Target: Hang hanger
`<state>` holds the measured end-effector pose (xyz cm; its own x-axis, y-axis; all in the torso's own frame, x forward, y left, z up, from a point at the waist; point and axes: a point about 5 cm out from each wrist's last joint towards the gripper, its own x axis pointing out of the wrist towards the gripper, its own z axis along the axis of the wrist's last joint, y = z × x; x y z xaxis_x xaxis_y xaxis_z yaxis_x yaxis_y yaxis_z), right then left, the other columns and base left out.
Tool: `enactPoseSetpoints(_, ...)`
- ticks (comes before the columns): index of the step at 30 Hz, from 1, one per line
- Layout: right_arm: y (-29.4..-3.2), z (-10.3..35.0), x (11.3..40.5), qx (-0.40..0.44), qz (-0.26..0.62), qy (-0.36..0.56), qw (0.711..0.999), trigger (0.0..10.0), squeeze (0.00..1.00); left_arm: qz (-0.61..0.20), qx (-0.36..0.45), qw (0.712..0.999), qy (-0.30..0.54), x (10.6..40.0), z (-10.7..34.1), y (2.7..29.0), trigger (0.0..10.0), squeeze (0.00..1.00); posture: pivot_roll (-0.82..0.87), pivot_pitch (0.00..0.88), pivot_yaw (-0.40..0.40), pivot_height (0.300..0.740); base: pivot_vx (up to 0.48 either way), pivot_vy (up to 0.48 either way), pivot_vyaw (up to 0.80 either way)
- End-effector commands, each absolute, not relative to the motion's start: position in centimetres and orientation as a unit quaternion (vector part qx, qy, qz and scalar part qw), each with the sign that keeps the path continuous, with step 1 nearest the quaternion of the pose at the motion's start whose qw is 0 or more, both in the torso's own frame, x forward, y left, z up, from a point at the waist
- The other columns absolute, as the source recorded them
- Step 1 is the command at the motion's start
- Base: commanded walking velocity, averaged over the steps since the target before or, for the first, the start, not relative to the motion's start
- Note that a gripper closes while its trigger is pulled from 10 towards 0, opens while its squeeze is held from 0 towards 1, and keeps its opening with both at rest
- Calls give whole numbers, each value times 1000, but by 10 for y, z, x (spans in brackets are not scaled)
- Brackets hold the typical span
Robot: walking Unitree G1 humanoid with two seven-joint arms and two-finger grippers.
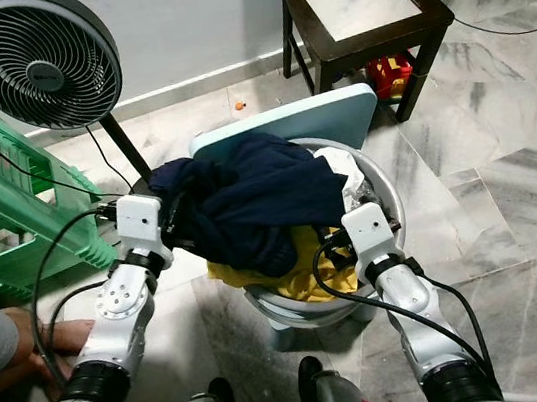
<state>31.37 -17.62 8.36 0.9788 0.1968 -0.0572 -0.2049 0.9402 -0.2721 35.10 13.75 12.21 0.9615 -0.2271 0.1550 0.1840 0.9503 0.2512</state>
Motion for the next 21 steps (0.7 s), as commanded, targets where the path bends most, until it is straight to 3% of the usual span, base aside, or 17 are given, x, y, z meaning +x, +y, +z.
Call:
enactPoseSetpoints(1, -179, 75, 308, -138, 102, 27, 985, 10000, 0, -96, 154, 979, -95, 349, 120, 142, 10000, 1000, 82, 315, 3, 740, 0, 0, 0)
enactPoseSetpoints(8, -178, 76, 309, -137, 102, 27, 985, 10000, 0, -77, 256, 958, -101, 348, 124, 158, 10000, 1000, 92, 314, 1, 740, 0, 0, 0)
enactPoseSetpoints(14, -176, 76, 311, -137, 107, 26, 984, 10000, 0, -95, 196, 972, -92, 342, 123, 149, 10000, 1000, 103, 314, -5, 740, 0, 0, 0)
enactPoseSetpoints(21, -173, 76, 312, -137, 111, 26, 984, 10000, 0, -93, 212, 966, -111, 345, 133, 149, 10000, 1000, 104, 316, -9, 740, 0, 0, 0)
